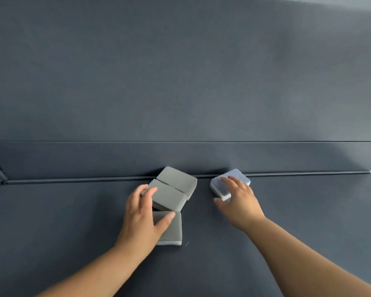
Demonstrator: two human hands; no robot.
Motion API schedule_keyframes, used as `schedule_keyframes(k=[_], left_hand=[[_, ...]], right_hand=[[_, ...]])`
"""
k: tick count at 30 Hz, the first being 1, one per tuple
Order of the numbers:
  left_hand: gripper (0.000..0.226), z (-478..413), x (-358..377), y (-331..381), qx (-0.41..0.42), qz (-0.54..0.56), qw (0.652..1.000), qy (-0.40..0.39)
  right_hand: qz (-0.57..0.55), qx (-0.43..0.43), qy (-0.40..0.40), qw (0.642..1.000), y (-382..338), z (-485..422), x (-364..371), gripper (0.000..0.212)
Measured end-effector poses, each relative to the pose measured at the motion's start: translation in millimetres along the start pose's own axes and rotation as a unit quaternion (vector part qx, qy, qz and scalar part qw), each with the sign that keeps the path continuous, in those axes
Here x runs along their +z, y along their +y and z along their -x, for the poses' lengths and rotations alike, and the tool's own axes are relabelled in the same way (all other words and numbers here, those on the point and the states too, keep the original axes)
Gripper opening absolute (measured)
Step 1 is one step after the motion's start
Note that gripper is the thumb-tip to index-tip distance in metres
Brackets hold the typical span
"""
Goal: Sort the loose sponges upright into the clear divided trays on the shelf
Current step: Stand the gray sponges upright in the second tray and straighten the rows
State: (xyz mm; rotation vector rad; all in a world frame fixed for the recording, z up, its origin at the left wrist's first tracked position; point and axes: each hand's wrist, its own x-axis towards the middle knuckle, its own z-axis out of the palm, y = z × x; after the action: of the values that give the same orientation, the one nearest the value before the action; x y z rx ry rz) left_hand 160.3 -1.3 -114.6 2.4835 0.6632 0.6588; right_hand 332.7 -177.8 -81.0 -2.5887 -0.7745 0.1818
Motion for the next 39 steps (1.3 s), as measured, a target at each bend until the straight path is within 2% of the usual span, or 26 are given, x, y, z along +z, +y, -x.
schedule_keyframes(k=[2, 4, 8, 11, 16, 21, 31, 36, 39], left_hand=[[0.046, 8.8, 6.8, 15.6, 0.047, 0.005, 0.999, 0.013], [0.032, 15.6, 13.8, 33.3, 0.075, 0.020, 0.997, -0.017], [0.045, 19.8, 34.2, 67.5, 0.079, 0.020, 0.995, -0.053], [0.058, 15.6, 49.0, 83.1, 0.048, -0.013, 0.996, -0.069], [0.026, 8.1, 61.9, 90.4, 0.028, -0.065, 0.995, -0.075], [0.026, 0.8, 66.7, 88.3, -0.007, -0.068, 0.994, -0.081], [0.034, -7.9, 69.6, 93.1, -0.075, -0.105, 0.985, -0.115], [0.051, 11.2, 63.2, 106.0, -0.070, -0.043, 0.972, -0.219], [0.061, 20.1, 60.7, 115.9, -0.059, -0.069, 0.957, -0.276]], right_hand=[[0.059, -0.032, -0.036, 0.997, 13.4, -4.4, -5.1, 0.070], [0.106, -0.072, -0.045, 0.991, 24.6, -4.8, -10.6, 0.069], [0.162, -0.123, -0.059, 0.977, 46.3, -0.4, -19.0, 0.063], [0.184, -0.142, -0.051, 0.971, 54.7, -5.0, -21.6, 0.058], [0.184, -0.165, -0.048, 0.968, 48.3, -26.5, -15.5, 0.059], [0.189, -0.156, -0.088, 0.966, 43.6, -45.3, -13.5, 0.058], [0.178, -0.159, -0.048, 0.970, 60.6, -27.1, -20.0, 0.028], [0.180, -0.144, -0.051, 0.972, 76.9, 7.7, -37.0, 0.023], [0.155, -0.101, -0.080, 0.980, 88.1, 27.3, -46.8, 0.017]])
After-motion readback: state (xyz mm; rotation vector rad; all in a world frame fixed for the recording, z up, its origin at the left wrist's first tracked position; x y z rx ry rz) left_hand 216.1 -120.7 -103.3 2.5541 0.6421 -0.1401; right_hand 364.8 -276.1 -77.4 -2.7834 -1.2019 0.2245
